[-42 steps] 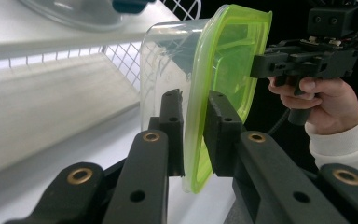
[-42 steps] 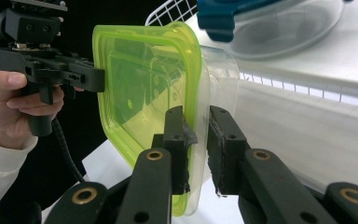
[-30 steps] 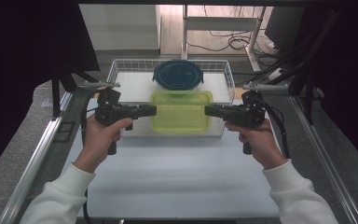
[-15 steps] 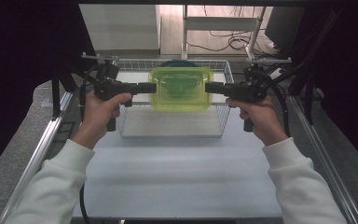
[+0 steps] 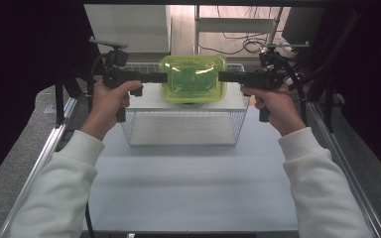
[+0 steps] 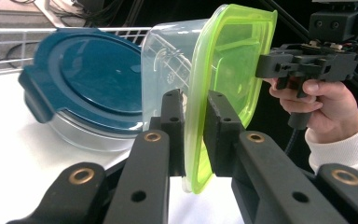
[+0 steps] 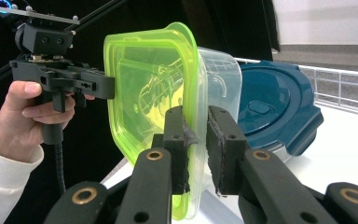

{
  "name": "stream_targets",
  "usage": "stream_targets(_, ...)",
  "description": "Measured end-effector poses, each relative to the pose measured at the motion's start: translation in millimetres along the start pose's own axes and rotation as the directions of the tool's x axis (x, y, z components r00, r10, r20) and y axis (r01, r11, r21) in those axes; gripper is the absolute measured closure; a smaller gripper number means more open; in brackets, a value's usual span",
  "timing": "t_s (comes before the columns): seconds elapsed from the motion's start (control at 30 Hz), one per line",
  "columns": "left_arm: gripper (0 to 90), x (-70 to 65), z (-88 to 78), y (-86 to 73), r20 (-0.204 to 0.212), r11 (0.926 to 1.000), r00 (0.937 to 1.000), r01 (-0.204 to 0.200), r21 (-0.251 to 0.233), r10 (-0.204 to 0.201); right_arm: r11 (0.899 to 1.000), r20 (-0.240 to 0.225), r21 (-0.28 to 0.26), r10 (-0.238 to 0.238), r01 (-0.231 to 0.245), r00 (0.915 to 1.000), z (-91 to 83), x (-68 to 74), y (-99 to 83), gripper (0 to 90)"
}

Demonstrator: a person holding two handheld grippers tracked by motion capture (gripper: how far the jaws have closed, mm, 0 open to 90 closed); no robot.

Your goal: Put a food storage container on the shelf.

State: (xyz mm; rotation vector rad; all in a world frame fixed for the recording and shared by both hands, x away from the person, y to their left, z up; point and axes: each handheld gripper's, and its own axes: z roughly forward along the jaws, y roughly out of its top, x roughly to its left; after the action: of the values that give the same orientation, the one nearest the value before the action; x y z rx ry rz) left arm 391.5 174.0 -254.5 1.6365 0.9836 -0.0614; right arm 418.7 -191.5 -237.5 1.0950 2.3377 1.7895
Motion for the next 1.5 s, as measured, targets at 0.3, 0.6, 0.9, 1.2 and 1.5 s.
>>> stream_targets(0.3, 79.6, 29.7, 2.4, 13.1, 0.027, 0.9957, 0.9954, 0.092, 0.012, -0.092, 0.997, -0.005, 0.022, 0.072, -0.072, 0.9974, 22.3, -14.1, 13.3, 77.4)
stream_targets(0.6, 79.5, 58.8, 19.7, 22.9, 0.068, 0.977, 0.9746, 0.213, 0.016, -0.213, 0.983, 0.042, 0.054, 0.172, -0.174, 0.9842, 38.0, -36.9, 29.7, 78.0)
stream_targets(0.9, 77.7, 74.6, 29.3, 28.9, 0.076, 0.9568, 0.9543, 0.291, -0.008, -0.289, 0.957, 0.04, 0.046, 0.285, -0.287, 0.9575, 53.2, -61.6, 29.4, 74.3)
stream_targets(1.2, 68.5, 83.9, 39.7, 24.4, 0.06, 0.9519, 0.9517, 0.304, -0.04, -0.301, 0.93, 0.036, 0.002, 0.366, -0.367, 0.9298, 62.9, -69.9, 19.3, 65.6)
stream_targets(1.5, 29.0, 67.3, 26.3, 22.9, -0.035, 0.9831, 0.9867, 0.155, -0.099, -0.159, 0.966, 0.097, -0.085, 0.253, -0.245, 0.9627, 42.9, -59.6, 17.1, 33.0)
